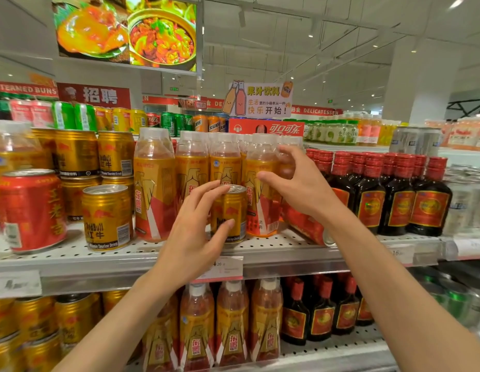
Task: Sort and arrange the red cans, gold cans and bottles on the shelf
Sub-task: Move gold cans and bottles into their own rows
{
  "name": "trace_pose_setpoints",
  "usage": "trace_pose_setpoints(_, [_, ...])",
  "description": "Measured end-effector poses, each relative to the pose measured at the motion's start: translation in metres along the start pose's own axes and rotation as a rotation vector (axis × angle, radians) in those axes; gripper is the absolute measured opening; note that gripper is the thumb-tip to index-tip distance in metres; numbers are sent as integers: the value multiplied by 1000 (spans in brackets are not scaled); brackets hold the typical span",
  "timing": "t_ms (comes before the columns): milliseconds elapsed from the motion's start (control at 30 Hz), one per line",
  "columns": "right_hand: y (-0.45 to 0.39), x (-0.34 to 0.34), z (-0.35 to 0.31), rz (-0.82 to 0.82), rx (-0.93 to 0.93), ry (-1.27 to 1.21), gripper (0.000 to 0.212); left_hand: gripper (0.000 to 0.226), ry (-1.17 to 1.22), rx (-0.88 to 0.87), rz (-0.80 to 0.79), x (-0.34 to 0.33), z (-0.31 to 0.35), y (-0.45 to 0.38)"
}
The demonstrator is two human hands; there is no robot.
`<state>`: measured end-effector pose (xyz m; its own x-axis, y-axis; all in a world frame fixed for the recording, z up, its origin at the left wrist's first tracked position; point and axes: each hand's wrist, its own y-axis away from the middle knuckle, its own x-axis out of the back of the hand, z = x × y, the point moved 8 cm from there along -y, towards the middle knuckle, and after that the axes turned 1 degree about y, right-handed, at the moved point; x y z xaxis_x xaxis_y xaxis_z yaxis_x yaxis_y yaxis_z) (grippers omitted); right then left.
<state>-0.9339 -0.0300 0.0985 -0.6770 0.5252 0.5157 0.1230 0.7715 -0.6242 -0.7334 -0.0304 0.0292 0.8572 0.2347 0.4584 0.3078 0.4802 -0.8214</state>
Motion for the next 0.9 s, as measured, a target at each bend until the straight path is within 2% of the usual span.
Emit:
trace_pose_setpoints(133, [-3,-8,3,-67,6,-4,79,57,0,28,2,1,-3,0])
trace_pose_setpoints(300, [0,-6,6,-159,-15,115,81,57,7,42,-9,1,-3,0])
trace_pose_setpoints(500, [43,23,21,-101,-35,411,64,56,-1,36,-10,0,-5,0])
trace_pose_setpoints(633, [82,29,46,-36,-56,556,67,57,-9,20,-5,-1,-5,1])
trace_pose_setpoints(733, [94,26,59,24,-99,521,74,57,-19,21,-3,-1,-6,1])
trace_pose_setpoints(900, [97,35,66,99,-180,315,69,57,-24,16,-6,-1,-6,1])
